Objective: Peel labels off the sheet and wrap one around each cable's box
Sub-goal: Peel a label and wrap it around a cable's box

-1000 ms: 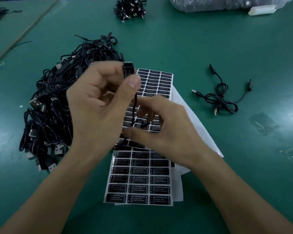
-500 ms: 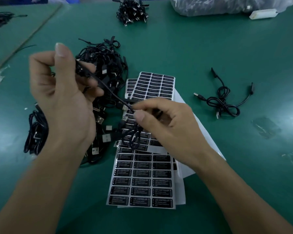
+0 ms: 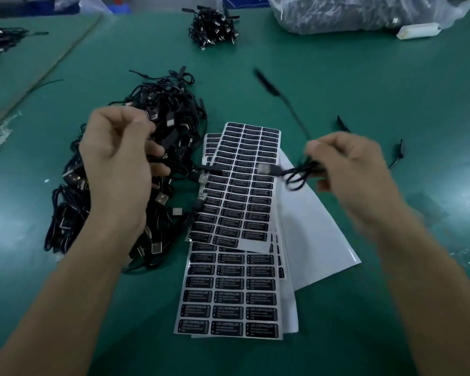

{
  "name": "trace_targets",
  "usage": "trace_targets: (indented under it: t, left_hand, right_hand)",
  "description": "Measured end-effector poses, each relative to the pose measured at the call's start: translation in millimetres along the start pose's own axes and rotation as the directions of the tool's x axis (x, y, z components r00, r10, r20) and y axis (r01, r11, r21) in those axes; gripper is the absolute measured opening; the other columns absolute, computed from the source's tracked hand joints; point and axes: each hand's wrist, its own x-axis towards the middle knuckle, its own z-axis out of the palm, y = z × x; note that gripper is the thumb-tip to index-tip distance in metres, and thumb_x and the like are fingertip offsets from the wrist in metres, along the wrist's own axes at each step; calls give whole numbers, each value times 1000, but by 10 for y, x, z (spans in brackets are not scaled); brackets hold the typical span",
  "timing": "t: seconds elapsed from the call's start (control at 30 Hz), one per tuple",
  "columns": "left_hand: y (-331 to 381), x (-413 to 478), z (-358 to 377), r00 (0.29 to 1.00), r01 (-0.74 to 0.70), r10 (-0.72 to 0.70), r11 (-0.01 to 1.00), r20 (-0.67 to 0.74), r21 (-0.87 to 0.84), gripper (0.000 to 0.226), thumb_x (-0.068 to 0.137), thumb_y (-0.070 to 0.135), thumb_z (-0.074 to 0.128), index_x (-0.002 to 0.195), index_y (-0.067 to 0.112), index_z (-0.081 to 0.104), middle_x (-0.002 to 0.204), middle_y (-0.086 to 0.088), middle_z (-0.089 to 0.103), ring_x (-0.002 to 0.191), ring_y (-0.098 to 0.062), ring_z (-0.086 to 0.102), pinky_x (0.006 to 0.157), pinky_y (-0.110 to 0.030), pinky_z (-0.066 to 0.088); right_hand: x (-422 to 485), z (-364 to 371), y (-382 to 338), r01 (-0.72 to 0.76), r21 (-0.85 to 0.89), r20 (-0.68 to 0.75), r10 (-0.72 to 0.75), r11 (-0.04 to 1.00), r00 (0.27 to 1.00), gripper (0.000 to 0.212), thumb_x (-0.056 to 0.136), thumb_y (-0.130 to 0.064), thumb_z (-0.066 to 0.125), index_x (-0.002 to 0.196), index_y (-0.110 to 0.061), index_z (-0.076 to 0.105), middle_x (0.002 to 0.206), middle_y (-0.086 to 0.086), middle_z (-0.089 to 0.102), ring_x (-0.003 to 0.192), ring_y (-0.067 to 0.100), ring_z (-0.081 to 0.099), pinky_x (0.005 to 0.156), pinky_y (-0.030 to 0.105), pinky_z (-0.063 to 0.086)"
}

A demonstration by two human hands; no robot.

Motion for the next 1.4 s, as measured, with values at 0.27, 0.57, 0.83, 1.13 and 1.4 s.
trace_targets:
  t: [0.27,0.57,0.83,1.13,1.4]
  left_hand:
    - [-4,31,-124,932,-340,345,728,109,596,8,98,25,57,95,32,58,85,14,61,74,0,55,70,-19,48]
    - [-184,70,-211,943,-308,154,68,295,949,46,90,45,67,124,14,67,124,-14,58,115,-40,50,96,-53,38]
    - [-275,91,-230,939,-290,211,70,270,954,13,89,30,71,98,23,78,107,-5,60,105,-38,49,87,-50,36]
    - [-271,96,-255,911,-305,369,298,186,905,23,99,37,60,108,24,76,109,-2,69,102,-30,58,89,-45,33]
    - [-194,72,-207,897,-349,429,548,102,760,26,100,35,57,115,22,74,103,5,74,92,-15,68,84,-32,52]
  right_hand:
    - [453,-655,137,-224,-354,-390,75,908,918,36,84,-23,50,97,9,58,74,9,52,67,21,42,57,36,38]
    - [177,-200,119,-9,-691,-221,-199,723,955,29,94,-35,56,118,-22,67,130,11,60,117,40,53,105,50,39]
    - [-11,141,304,272,-631,25,-331,727,943,16,97,-22,56,96,-19,72,104,-1,68,103,21,57,91,30,38]
    - [-88,193,352,336,-576,95,-348,745,933,12,97,-18,60,95,-18,71,94,-6,66,93,14,55,88,28,37]
    - [-88,223,368,345,-595,125,-341,726,932,14,96,-18,58,91,-18,71,87,-6,67,86,14,57,80,21,30]
